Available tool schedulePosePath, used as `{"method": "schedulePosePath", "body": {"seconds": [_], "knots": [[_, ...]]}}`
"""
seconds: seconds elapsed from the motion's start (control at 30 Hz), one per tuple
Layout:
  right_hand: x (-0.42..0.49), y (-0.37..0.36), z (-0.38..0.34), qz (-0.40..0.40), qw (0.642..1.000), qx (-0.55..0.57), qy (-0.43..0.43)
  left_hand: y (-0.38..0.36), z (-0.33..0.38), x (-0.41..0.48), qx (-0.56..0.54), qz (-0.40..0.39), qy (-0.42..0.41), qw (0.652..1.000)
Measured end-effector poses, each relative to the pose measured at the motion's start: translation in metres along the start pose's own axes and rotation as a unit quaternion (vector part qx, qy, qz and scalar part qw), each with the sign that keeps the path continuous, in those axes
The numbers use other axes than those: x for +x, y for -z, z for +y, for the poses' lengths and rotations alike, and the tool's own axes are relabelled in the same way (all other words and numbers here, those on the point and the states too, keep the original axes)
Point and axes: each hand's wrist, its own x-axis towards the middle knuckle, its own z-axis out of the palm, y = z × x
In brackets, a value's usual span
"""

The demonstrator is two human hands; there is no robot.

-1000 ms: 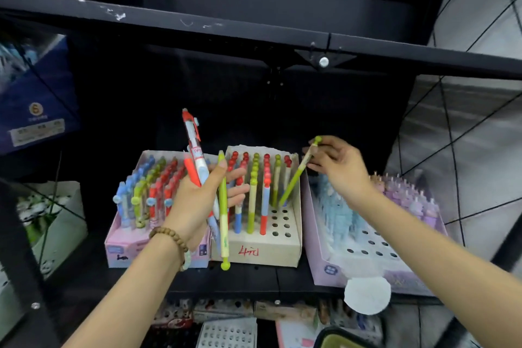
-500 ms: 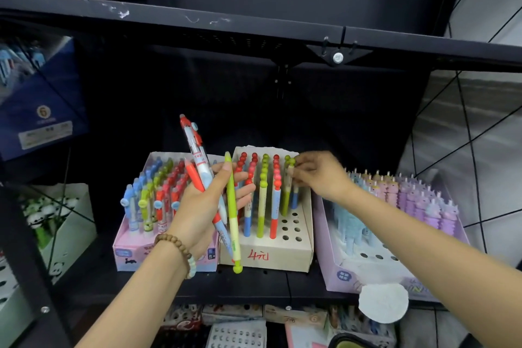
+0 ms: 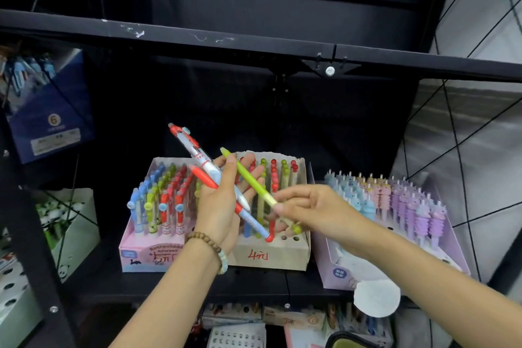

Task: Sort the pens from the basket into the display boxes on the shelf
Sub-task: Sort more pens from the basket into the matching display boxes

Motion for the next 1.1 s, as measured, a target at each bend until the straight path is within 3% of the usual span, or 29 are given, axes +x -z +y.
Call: {"method": "schedulePosePath", "body": {"seconds": [0.17, 0.27, 0.37, 0.53, 0.73, 0.83, 1.1], "knots": [[-0.006, 0.040, -0.008, 0.206, 0.976, 0.062, 0.032, 0.009, -0.001, 0.001, 0.149, 0.006, -0.010, 0.989], [-0.004, 0.066, -0.012, 0.275, 0.956, 0.078, 0.072, 0.026, -0.001, -0.003, 0.252, 0.000, -0.003, 0.968], [0.006, 0.071, -0.010, 0.256, 0.963, 0.005, 0.082, 0.033, -0.001, -0.009, 0.279, -0.027, 0.014, 0.960], [0.027, 0.069, -0.004, 0.237, 0.965, -0.076, 0.088, 0.041, 0.001, -0.013, 0.227, -0.062, 0.044, 0.971], [0.052, 0.060, 0.013, 0.185, 0.971, -0.145, 0.041, 0.048, 0.001, -0.015, 0.308, -0.060, 0.051, 0.948], [0.065, 0.060, 0.017, 0.164, 0.971, -0.173, 0.024, 0.050, -0.001, -0.014, 0.294, -0.064, 0.052, 0.952], [0.082, 0.054, 0.030, 0.129, 0.984, -0.114, -0.037, 0.055, -0.005, -0.015, 0.248, -0.070, 0.062, 0.964]]}}
